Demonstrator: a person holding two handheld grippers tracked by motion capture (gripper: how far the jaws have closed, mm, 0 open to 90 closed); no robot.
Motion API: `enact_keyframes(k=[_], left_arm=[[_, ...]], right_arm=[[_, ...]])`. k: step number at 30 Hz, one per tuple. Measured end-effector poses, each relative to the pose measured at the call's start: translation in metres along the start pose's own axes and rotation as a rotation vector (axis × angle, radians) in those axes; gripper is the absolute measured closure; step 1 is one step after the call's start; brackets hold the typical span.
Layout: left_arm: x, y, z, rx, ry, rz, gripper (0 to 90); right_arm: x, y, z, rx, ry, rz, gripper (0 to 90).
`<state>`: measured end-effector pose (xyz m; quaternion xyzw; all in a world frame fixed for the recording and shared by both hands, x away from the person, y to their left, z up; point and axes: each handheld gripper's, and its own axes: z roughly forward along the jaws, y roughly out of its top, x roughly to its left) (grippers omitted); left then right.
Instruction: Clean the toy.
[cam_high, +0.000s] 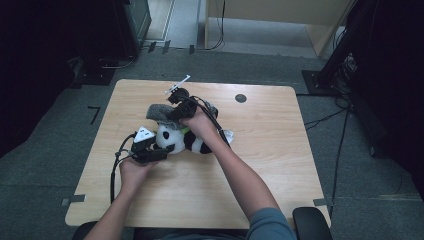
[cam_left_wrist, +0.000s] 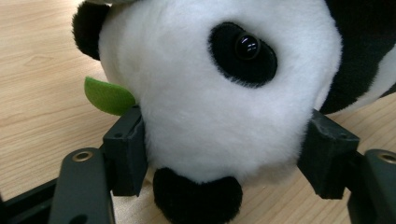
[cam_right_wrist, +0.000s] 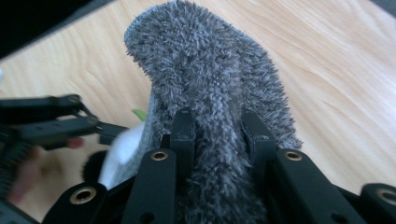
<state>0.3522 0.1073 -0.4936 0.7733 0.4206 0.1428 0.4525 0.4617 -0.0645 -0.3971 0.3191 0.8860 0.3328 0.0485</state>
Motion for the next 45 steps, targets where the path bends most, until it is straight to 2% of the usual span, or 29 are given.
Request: enact_keyframes(k=[2, 5, 6, 8, 11, 12, 15, 19, 22, 24, 27, 30, 33, 35, 38, 42, 45], left_arm=[[0.001, 0.0, 0.0, 0.002, -0.007, -0.004, 29.5], [0.001, 0.0, 0.0, 0.001, -0.008, -0.003, 29.7], [0.0, 0.0, 0.0, 0.002, -0.004, 0.0, 29.9], [0.0, 0.0, 0.0, 0.004, -0.004, 0.004, 29.8], [-0.001, 0.0, 0.0, 0.004, -0.004, 0.012, 29.8], [-0.001, 0.0, 0.0, 0.001, -0.005, 0.006, 29.7], [0.0, 0.0, 0.0, 0.003, -0.008, 0.009, 29.4], [0.0, 0.0, 0.0, 0.005, -0.011, 0.011, 29.0], [0.0, 0.0, 0.0, 0.006, -0.012, 0.012, 28.4], [0.0, 0.0, 0.0, 0.007, -0.013, 0.014, 27.9], [0.001, 0.0, 0.0, 0.007, -0.014, 0.012, 27.4], [0.001, 0.0, 0.0, 0.005, -0.015, 0.007, 27.1], [0.001, 0.001, 0.0, 0.006, -0.014, 0.008, 26.6], [0.002, 0.001, 0.0, 0.008, -0.015, 0.01, 26.6], [0.002, 0.001, 0.0, 0.01, -0.016, 0.01, 26.6], [0.002, 0.002, 0.0, 0.01, -0.015, 0.011, 26.4], [0.002, 0.002, 0.0, 0.009, -0.015, 0.008, 26.4]], right_arm=[[-0.003, -0.001, -0.001, 0.007, -0.022, 0.0, 71.1], [-0.008, -0.003, -0.004, 0.012, -0.032, 0.011, 70.8], [-0.015, -0.005, -0.008, 0.022, -0.042, 0.022, 70.8], [-0.02, -0.01, -0.014, 0.028, -0.068, 0.009, 71.7], [-0.026, -0.014, -0.02, 0.015, -0.068, 0.016, 71.8], [-0.034, -0.018, -0.026, 0.001, -0.079, 0.034, 71.6], [-0.041, -0.019, -0.033, -0.016, -0.102, 0.045, 72.1], [-0.045, -0.02, -0.039, -0.016, -0.115, 0.053, 72.8], [-0.048, -0.021, -0.047, -0.028, -0.151, 0.057, 73.1], [-0.049, -0.02, -0.05, -0.046, -0.14, 0.071, 73.3], [-0.046, -0.018, -0.053, -0.067, -0.135, 0.07, 73.2], [-0.033, -0.008, -0.053, -0.084, -0.128, 0.036, 73.3], [-0.026, -0.002, -0.051, -0.091, -0.112, 0.028, 73.1], [-0.015, 0.006, -0.043, -0.099, -0.07, 0.023, 73.1], [-0.009, 0.009, -0.037, -0.099, -0.052, 0.023, 73.1], [0.004, 0.012, -0.012, -0.054, -0.01, 0.0, 72.8], [0.007, 0.011, -0.005, -0.04, 0.001, -0.005, 72.7]])
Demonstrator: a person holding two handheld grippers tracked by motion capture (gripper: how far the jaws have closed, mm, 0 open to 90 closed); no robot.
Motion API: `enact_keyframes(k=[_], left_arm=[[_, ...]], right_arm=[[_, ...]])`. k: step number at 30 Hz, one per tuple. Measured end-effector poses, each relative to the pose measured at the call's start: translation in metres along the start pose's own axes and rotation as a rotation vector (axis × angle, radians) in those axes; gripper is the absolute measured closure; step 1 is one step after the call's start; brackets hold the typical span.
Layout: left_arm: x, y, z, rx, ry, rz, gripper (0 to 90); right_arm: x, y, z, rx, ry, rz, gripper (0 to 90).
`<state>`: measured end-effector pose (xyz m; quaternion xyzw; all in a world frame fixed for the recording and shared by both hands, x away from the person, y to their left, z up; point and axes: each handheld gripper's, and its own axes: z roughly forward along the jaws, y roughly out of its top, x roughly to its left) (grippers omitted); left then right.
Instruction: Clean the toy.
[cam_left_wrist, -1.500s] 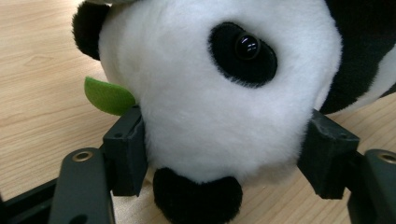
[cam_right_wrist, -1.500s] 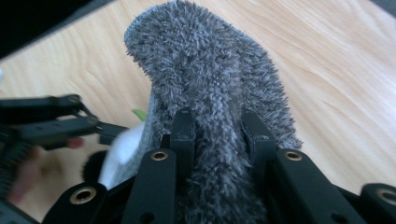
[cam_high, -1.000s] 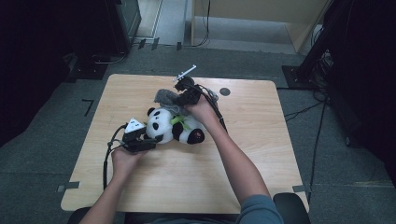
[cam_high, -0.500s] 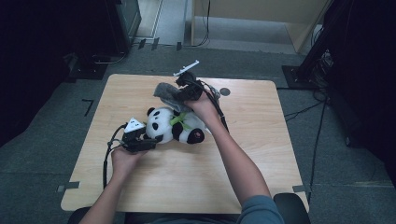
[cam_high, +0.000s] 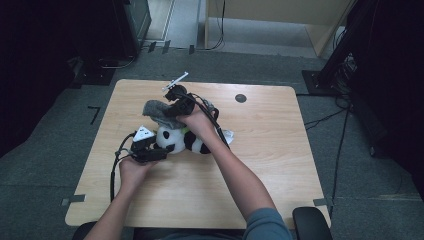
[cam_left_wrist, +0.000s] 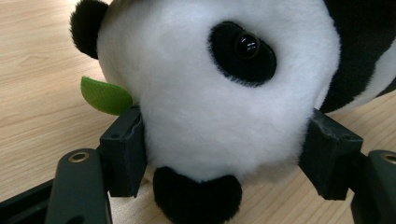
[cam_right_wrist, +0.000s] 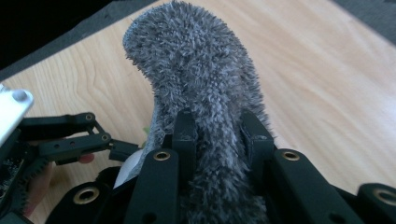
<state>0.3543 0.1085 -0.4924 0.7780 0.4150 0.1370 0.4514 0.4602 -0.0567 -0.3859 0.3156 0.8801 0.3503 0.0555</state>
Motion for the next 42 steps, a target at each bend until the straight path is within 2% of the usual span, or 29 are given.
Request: enact_keyframes(k=[3, 5, 9, 12, 17, 19, 21, 22, 25, 30, 34, 42], left_arm=[[0.0, 0.0, 0.0, 0.003, -0.001, -0.011, 26.8], [0.001, 0.0, 0.0, 0.008, -0.002, -0.018, 27.0], [0.0, 0.001, 0.0, 0.013, 0.003, -0.012, 27.9], [0.0, 0.001, 0.0, 0.015, 0.004, -0.019, 28.3], [0.0, 0.001, 0.0, 0.014, 0.002, -0.016, 28.4], [-0.001, 0.001, 0.0, 0.013, 0.003, -0.014, 28.5], [0.0, 0.001, 0.0, 0.015, 0.002, -0.017, 28.6], [0.0, 0.001, 0.0, 0.015, 0.0, -0.019, 28.6], [0.0, 0.001, 0.0, 0.013, 0.0, -0.017, 28.4], [0.001, 0.0, 0.0, 0.011, -0.006, -0.001, 27.8], [0.001, 0.0, 0.0, 0.007, -0.007, -0.003, 27.5], [0.001, 0.0, 0.0, 0.002, -0.01, -0.008, 27.0]], right_arm=[[0.001, -0.005, 0.01, 0.032, -0.002, -0.013, 71.7], [0.001, -0.008, 0.011, 0.028, 0.0, -0.011, 71.2], [-0.002, -0.013, 0.007, 0.009, -0.004, -0.018, 70.7], [-0.008, -0.016, 0.003, 0.014, -0.025, -0.01, 70.6], [-0.026, -0.023, -0.011, 0.039, -0.076, 0.035, 71.7], [-0.034, -0.027, -0.017, 0.032, -0.073, 0.052, 72.0], [-0.042, -0.029, -0.029, 0.016, -0.101, 0.058, 71.9], [-0.042, -0.029, -0.029, 0.016, -0.101, 0.058, 71.9], [-0.051, -0.03, -0.043, 0.008, -0.139, 0.061, 72.8], [-0.055, -0.033, -0.054, 0.004, -0.156, 0.07, 73.1], [-0.05, -0.032, -0.058, -0.019, -0.131, 0.069, 73.3], [-0.008, -0.024, -0.055, -0.064, -0.023, 0.005, 72.8]])
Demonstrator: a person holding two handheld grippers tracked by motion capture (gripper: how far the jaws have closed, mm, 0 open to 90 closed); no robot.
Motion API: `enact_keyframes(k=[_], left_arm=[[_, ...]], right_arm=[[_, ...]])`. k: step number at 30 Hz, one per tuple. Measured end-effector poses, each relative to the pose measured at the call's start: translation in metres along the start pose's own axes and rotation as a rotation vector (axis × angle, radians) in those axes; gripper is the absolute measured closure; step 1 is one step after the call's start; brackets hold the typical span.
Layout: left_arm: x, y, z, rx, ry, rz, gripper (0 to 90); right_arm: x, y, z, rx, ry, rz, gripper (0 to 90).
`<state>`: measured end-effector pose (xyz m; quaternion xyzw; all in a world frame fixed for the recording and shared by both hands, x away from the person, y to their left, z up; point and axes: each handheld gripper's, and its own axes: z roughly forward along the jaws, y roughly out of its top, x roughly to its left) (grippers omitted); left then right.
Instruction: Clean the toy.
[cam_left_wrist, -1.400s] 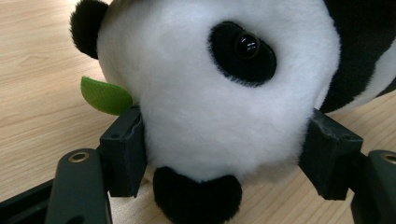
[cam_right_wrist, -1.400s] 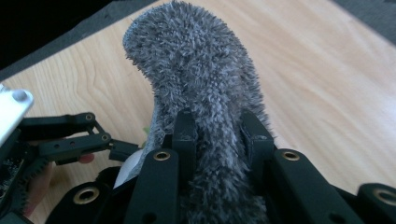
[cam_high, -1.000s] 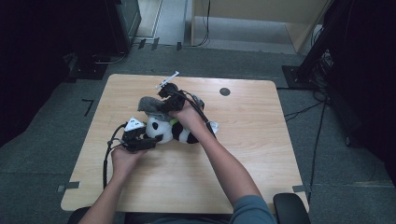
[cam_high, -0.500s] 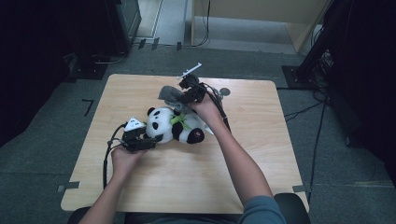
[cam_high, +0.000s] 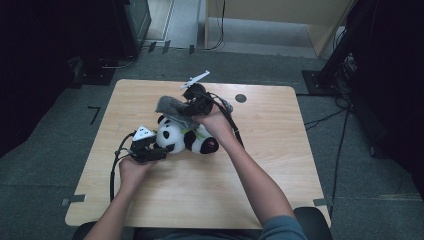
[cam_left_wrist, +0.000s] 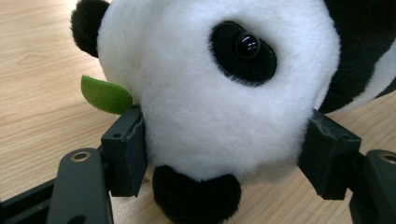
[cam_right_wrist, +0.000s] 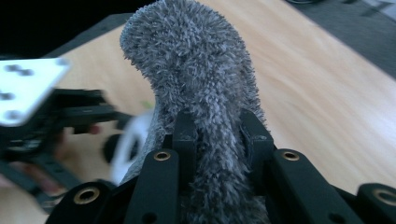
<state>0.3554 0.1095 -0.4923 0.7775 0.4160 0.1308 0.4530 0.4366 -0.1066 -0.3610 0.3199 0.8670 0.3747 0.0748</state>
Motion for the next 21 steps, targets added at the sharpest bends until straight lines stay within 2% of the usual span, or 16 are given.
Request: enact_keyframes(k=[2, 7, 8, 10, 12, 14, 17, 21], left_arm=[[0.0, 0.0, 0.0, -0.001, 0.0, 0.0, 26.9], [0.0, 0.0, 0.0, -0.001, 0.0, -0.005, 26.9], [0.0, 0.0, 0.0, -0.002, 0.0, -0.01, 27.0], [0.0, 0.0, 0.0, 0.0, -0.001, -0.013, 26.9], [0.0, 0.001, 0.0, -0.004, -0.001, -0.019, 27.0], [0.0, 0.001, 0.0, -0.002, 0.0, -0.018, 27.0], [0.0, 0.0, 0.0, -0.003, 0.002, -0.022, 27.2], [0.0, 0.0, 0.0, -0.004, 0.004, -0.021, 27.3]], right_arm=[[0.012, -0.001, 0.006, 0.01, 0.025, -0.023, 72.4], [0.027, -0.007, 0.023, 0.047, 0.049, -0.06, 71.8], [0.032, -0.01, 0.03, 0.07, 0.044, -0.075, 70.6], [0.034, -0.011, 0.032, 0.074, 0.039, -0.088, 68.8], [0.038, -0.011, 0.034, 0.053, 0.032, -0.113, 61.0], [0.039, -0.011, 0.035, 0.054, 0.024, -0.124, 63.9], [0.044, -0.015, 0.037, 0.064, -0.018, -0.182, 69.9], [0.037, -0.016, 0.032, 0.07, -0.034, -0.164, 69.6]])
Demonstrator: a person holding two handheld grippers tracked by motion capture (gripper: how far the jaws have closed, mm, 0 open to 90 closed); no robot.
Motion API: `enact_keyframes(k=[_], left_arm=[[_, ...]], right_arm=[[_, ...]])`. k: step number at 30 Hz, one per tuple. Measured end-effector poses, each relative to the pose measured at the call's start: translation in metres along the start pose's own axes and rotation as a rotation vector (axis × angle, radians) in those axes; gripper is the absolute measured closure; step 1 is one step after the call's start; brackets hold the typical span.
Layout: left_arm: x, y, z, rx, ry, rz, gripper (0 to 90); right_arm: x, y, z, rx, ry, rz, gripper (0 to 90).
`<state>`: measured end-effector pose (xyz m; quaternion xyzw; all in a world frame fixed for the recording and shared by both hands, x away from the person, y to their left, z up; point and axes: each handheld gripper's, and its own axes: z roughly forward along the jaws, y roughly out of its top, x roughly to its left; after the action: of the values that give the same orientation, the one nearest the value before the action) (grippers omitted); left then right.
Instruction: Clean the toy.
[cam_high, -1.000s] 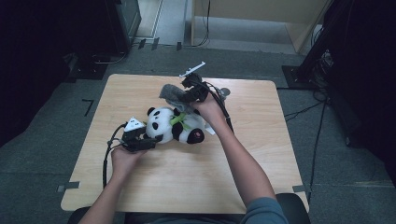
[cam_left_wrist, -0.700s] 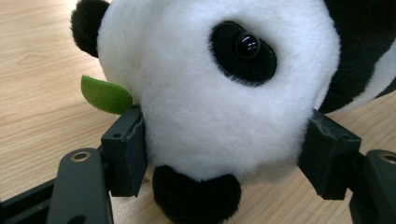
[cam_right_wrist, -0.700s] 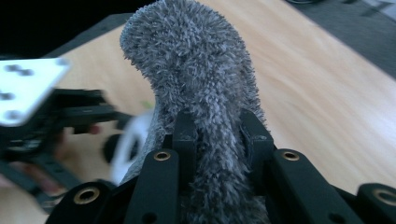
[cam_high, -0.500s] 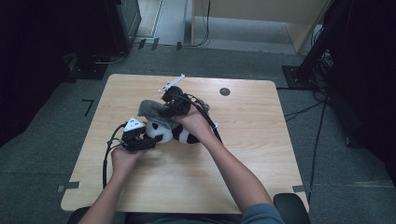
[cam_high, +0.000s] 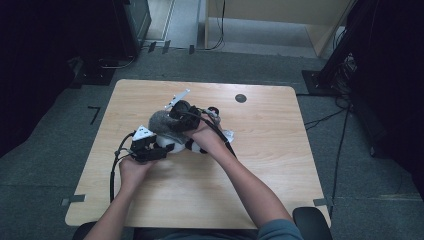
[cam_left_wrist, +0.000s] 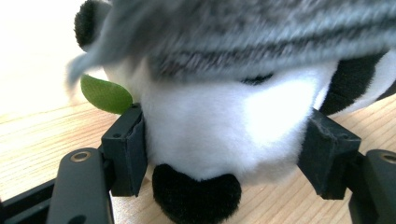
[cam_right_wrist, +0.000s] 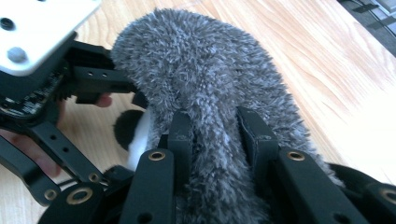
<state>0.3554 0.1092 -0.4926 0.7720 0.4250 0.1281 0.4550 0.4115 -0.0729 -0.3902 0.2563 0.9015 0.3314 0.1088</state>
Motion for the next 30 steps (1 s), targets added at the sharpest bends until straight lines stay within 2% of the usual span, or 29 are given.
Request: enact_keyframes(k=[6, 7, 9, 11, 12, 17, 24, 26, 28, 30], left_arm=[[0.0, 0.0, 0.0, 0.0, 0.001, 0.003, 27.2], [0.0, 0.0, 0.0, 0.0, 0.001, 0.003, 27.3], [0.0, 0.0, 0.0, 0.0, -0.002, 0.002, 27.3], [0.0, 0.0, 0.0, 0.001, -0.001, 0.005, 27.3], [0.0, 0.001, 0.0, -0.001, -0.001, 0.005, 27.3], [0.001, 0.0, 0.0, -0.004, -0.004, 0.006, 27.2], [0.001, 0.0, 0.0, -0.004, -0.009, 0.019, 26.2], [0.001, 0.0, 0.0, -0.006, -0.009, 0.016, 26.1], [0.001, 0.0, 0.0, -0.008, -0.008, 0.016, 26.1], [0.001, 0.0, 0.0, -0.01, -0.007, 0.016, 26.1]], right_arm=[[-0.015, -0.006, -0.009, 0.011, -0.016, 0.039, 69.7], [-0.024, -0.009, -0.014, 0.015, -0.043, 0.057, 70.8], [-0.029, -0.011, -0.017, 0.019, -0.057, 0.066, 71.3], [-0.039, -0.016, -0.021, 0.021, -0.065, 0.092, 71.8], [-0.048, -0.02, -0.026, 0.012, -0.055, 0.13, 72.0], [-0.058, -0.024, -0.035, -0.001, -0.078, 0.156, 72.5], [-0.054, -0.02, -0.038, -0.022, -0.046, 0.172, 73.2], [-0.049, -0.015, -0.039, -0.031, -0.033, 0.167, 73.4], [-0.038, -0.005, -0.037, -0.044, -0.011, 0.138, 73.4], [-0.034, -0.002, -0.036, -0.048, -0.001, 0.131, 73.3]])
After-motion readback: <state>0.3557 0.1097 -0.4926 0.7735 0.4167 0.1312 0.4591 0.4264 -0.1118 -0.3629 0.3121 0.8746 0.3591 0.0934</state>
